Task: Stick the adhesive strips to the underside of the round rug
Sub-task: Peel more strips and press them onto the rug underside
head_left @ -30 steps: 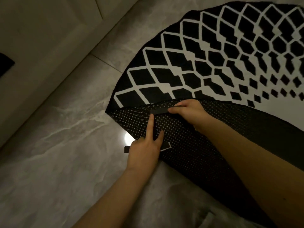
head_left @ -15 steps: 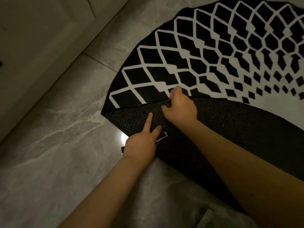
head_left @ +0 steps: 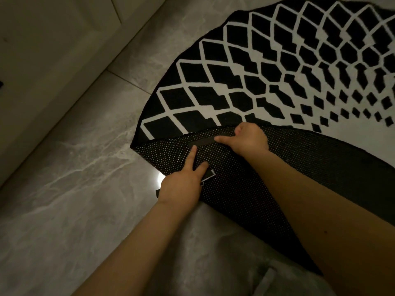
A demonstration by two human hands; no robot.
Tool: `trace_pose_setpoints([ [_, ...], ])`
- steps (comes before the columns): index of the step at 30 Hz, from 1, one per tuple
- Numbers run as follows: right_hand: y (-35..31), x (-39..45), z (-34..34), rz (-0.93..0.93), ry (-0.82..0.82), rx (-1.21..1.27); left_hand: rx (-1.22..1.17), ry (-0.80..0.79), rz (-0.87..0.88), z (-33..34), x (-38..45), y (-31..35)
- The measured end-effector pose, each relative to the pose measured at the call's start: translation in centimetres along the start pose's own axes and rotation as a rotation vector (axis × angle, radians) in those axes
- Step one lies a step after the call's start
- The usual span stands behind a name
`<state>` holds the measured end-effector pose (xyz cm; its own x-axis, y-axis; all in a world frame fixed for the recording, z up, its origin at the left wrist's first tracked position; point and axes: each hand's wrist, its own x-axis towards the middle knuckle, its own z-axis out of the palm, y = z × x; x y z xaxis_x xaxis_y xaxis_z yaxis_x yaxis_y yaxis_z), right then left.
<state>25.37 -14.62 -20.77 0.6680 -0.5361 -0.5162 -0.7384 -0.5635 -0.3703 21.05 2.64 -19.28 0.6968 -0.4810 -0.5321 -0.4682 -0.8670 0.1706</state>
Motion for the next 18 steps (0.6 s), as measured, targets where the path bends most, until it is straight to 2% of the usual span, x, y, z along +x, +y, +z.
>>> trace_pose_setpoints([
  [6,4.7,-0.1,-3.7,0.134,0.123,0.423,0.004,-0.005,-0.028,-0.9,0.1,0.9],
  [8,5.6,-1.4,-5.0,0.141,0.086,0.548,-0.034,0.024,-0.050,-1.4,-0.2,1.6],
  [10,5.9,-3.2,-6.3,0.159,-0.006,0.633,-0.137,0.128,-0.081,-1.6,-0.7,2.6],
  [12,6.7,-5.3,-8.2,0.163,-0.116,0.691,-0.393,0.254,-0.104,-1.7,-1.4,4.5],
  [13,7.4,-6.5,-9.5,0.151,-0.157,0.701,-0.602,0.260,-0.126,-1.9,-1.8,6.1],
  [16,10.1,-9.7,-12.6,0.131,-0.206,0.626,-1.500,0.030,-0.236,-2.6,-3.4,10.9],
  [18,12.1,-11.4,-14.3,0.122,-0.202,0.610,-1.811,-0.067,-0.289,-2.7,-4.5,13.3],
])
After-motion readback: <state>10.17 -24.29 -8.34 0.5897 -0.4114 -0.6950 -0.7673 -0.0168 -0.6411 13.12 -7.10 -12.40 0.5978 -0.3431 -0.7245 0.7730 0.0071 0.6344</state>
